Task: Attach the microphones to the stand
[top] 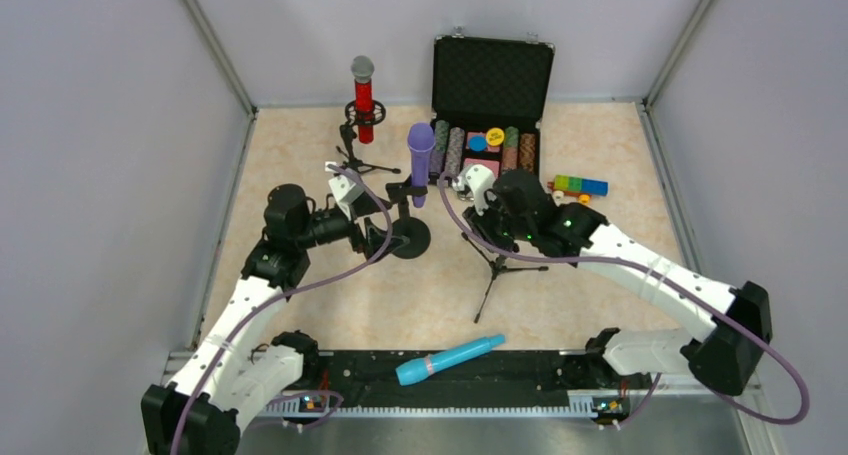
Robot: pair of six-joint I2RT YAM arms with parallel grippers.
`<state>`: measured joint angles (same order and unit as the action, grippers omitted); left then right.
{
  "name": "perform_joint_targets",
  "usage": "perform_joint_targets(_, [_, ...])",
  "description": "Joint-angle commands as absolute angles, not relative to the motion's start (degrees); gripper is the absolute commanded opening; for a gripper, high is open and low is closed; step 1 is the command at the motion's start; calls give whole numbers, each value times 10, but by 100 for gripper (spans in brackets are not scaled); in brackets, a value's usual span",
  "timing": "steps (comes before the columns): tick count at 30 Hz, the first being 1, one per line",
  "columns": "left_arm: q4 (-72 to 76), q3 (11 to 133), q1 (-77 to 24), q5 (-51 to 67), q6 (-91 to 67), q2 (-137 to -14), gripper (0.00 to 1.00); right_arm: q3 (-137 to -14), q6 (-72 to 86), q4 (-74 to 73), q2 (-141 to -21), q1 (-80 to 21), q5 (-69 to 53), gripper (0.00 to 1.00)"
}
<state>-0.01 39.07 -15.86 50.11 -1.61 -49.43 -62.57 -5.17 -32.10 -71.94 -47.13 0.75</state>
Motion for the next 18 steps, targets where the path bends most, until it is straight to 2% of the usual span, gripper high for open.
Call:
perform_joint_targets(1, [28,412,-163,546,23,-500,99,-601,-109,-267,-649,-476,5,38])
perform_joint_targets(7, [13,413,-171,562,52,-501,99,-588,-81,-219,-624,-475,3,67])
perform_joint_targets(16, [-70,419,-210,549,93,-505,99,-587,-27,-162,-606,-475,-17,98])
perform_joint_targets(18, [-87,414,-237,524,105,-503,99,-584,-16,-154,-597,-474,-12,99])
